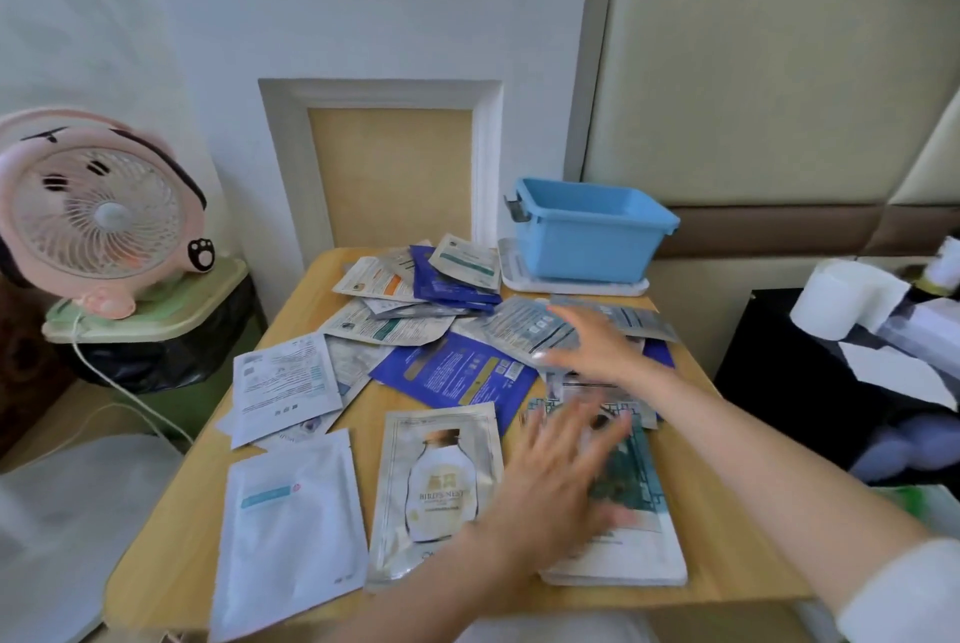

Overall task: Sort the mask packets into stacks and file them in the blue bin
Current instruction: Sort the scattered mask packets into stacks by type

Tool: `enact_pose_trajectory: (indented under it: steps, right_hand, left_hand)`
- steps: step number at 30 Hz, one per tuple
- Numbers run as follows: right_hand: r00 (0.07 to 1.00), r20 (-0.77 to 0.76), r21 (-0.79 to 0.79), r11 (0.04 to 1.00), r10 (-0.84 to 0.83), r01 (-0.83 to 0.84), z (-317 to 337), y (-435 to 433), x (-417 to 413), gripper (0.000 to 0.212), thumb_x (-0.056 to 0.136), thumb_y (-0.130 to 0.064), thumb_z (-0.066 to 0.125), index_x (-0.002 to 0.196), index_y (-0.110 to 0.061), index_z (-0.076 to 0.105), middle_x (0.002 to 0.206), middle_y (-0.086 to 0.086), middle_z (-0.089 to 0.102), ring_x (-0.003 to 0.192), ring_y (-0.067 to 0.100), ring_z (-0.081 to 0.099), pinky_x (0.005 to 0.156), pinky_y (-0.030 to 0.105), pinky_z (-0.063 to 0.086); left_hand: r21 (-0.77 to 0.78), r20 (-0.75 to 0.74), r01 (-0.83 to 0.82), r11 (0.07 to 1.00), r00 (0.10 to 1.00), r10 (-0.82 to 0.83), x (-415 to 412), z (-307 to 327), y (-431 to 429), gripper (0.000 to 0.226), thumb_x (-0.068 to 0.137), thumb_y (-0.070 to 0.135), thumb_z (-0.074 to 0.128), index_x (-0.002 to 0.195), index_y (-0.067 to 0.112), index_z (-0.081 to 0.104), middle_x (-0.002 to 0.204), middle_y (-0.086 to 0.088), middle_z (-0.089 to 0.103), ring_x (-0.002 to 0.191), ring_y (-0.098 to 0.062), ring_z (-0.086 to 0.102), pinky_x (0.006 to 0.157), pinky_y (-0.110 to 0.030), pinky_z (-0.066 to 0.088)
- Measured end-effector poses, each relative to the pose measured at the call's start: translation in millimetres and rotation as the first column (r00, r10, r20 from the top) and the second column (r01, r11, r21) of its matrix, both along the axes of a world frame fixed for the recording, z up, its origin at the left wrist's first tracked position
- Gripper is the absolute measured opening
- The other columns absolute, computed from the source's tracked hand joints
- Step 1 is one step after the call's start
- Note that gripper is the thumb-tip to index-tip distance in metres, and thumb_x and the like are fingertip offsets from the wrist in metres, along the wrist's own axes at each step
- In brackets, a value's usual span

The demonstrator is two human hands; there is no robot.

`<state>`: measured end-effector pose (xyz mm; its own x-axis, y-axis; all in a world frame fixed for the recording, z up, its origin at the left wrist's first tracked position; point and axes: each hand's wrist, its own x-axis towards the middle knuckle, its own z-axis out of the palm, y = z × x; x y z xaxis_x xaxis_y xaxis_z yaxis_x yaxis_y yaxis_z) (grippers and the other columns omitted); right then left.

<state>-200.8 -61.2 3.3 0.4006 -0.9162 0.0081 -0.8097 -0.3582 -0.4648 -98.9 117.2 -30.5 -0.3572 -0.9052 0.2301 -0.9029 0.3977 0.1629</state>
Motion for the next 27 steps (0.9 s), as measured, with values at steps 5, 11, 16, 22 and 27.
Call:
enact_pose_trajectory:
  steps: [5, 11, 16, 22, 27]
  right_hand:
    - [0.895, -0.443, -0.129, 0.984, 0.05, -0.119, -17, 0, 16, 0.07, 0.088, -0.06, 0.043, 0.148, -0.03, 0.022, 0.157, 0.008, 0.018, 0.143, 0.032, 0.021, 0.114, 0.058, 0.016]
    - [0.971, -0.229, -0.361, 0.921, 0.063, -0.145, -2, 5, 3, 0.031, 0.103, -0.021, 0.03, 0.117, -0.014, 0.057, 0.102, 0.014, 0.066, 0.091, 0.03, 0.065, 0.075, 0.039, 0.052]
    - [0.444, 0.849, 0.159, 0.939, -0.287, 0.303, 34, 11, -20, 0.029, 0.099, -0.021, 0.043, 0.096, 0.004, 0.057, 0.095, 0.029, 0.063, 0.089, 0.042, 0.062, 0.075, 0.05, 0.053]
    - [0.215, 0.926, 0.333, 0.94, -0.311, -0.071, 40, 42, -25, 0.017, 0.097, -0.009, 0.046, 0.108, -0.012, 0.059, 0.091, 0.006, 0.069, 0.079, 0.018, 0.068, 0.067, 0.033, 0.059]
    - [0.272, 0.917, 0.36, 0.898, -0.291, -0.253, 44, 72, -5, 0.021, 0.093, 0.002, 0.047, 0.107, -0.009, 0.057, 0.069, 0.003, 0.063, 0.061, 0.014, 0.06, 0.052, 0.023, 0.054]
  left_hand:
    - [0.182, 0.142, 0.029, 0.983, 0.988, -0.055, -7, -22, 4, 0.082, 0.082, 0.074, -0.003, 0.149, 0.029, 0.011, 0.157, -0.008, 0.01, 0.141, -0.037, 0.002, 0.105, -0.071, 0.012]
    - [0.297, 0.009, 0.031, 0.954, 0.999, -0.035, -9, 8, 9, 0.096, 0.067, 0.079, 0.0, 0.15, 0.031, -0.001, 0.158, 0.0, -0.011, 0.144, -0.022, -0.016, 0.115, -0.052, -0.012]
    - [0.178, -0.074, -0.358, 0.917, 0.924, 0.375, 43, 11, 2, 0.099, 0.058, 0.083, -0.024, 0.143, 0.033, -0.02, 0.149, 0.0, -0.03, 0.139, -0.029, -0.028, 0.11, -0.049, -0.02]
    - [0.278, 0.023, -0.293, 0.915, 0.954, 0.299, 48, -10, 19, 0.109, 0.049, 0.079, -0.036, 0.144, 0.027, -0.02, 0.151, -0.005, -0.027, 0.14, -0.032, -0.025, 0.108, -0.059, -0.018]
    - [0.492, -0.816, -0.04, 0.87, 0.326, 0.477, 56, 43, 17, 0.103, 0.065, 0.083, 0.036, 0.149, 0.028, 0.014, 0.151, 0.014, 0.024, 0.14, -0.007, 0.021, 0.115, -0.034, 0.017]
